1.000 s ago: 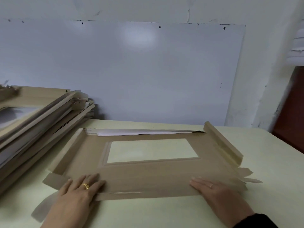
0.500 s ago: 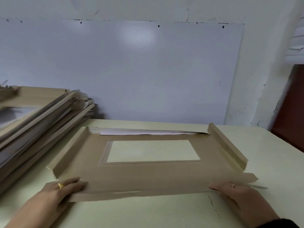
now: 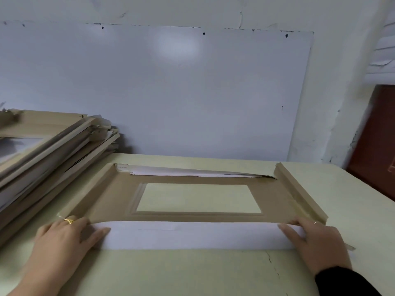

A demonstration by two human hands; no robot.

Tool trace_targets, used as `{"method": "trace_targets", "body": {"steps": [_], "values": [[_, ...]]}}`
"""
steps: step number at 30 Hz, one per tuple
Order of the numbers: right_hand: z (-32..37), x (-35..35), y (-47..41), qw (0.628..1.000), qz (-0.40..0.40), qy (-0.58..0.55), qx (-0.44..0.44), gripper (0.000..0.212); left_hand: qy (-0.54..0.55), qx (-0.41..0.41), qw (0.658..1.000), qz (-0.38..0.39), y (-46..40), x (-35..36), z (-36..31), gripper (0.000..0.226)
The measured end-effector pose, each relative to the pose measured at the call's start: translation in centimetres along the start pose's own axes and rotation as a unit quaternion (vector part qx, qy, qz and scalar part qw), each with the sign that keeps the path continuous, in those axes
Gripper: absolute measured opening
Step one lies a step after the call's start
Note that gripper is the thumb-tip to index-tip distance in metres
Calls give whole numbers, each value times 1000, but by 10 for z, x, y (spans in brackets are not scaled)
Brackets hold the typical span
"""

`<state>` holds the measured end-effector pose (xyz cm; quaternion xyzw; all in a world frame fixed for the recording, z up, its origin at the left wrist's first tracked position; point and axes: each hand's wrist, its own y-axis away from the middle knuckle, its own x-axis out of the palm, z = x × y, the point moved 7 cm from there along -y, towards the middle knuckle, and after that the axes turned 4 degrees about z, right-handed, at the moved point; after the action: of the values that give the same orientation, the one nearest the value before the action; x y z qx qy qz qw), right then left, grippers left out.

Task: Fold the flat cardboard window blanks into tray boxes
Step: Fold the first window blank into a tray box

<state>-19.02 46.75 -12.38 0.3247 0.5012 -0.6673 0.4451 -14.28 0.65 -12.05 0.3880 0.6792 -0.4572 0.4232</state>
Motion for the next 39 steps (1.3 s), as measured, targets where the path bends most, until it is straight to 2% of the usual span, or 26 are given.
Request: {"method": "trace_targets", "body": {"steps": [4,7,9,10,11,13,14,16,18,20,21,25,33,36,38,39], "values": [[9,10,-1,999,3,44,-11,36,-64,10,998,-15,1,4,-8,31],[7,9,-4,998,3,65,1,35,-102,41,994,-11,1,8,-17,33],[12,12,-3,995,25,96,-32,40,-104,61,992,-45,3,4,-27,15],[21,11,-1,992,22,104,-64,37,-93,74,992,-45,4,4,-32,20],[35,12,1,990,28,88,-105,39,-79,105,991,-35,6,9,-42,36],[67,18,7,979,38,24,-199,68,-13,202,979,-31,13,14,-76,59],[85,21,13,969,47,9,-243,71,16,249,968,-27,17,15,-95,60],[124,31,27,939,112,-34,-323,57,72,310,948,23,26,28,-131,60],[143,49,31,921,178,-85,-335,45,89,327,937,86,33,39,-154,62],[144,66,34,913,218,-100,-329,46,109,341,928,104,34,50,-162,49],[141,69,32,914,220,-103,-324,47,143,318,931,106,30,57,-154,49],[114,65,22,920,229,-113,-297,44,170,278,937,125,19,59,-121,52],[25,41,7,951,224,-130,-166,42,207,170,954,138,0,40,-46,45],[1,33,8,952,233,-146,-136,47,223,130,954,154,-4,37,-19,40],[-14,31,6,953,231,-158,-116,64,219,117,957,147,-6,35,-4,36],[-19,28,5,957,217,-161,-102,62,222,107,960,135,-7,33,2,33]]}}
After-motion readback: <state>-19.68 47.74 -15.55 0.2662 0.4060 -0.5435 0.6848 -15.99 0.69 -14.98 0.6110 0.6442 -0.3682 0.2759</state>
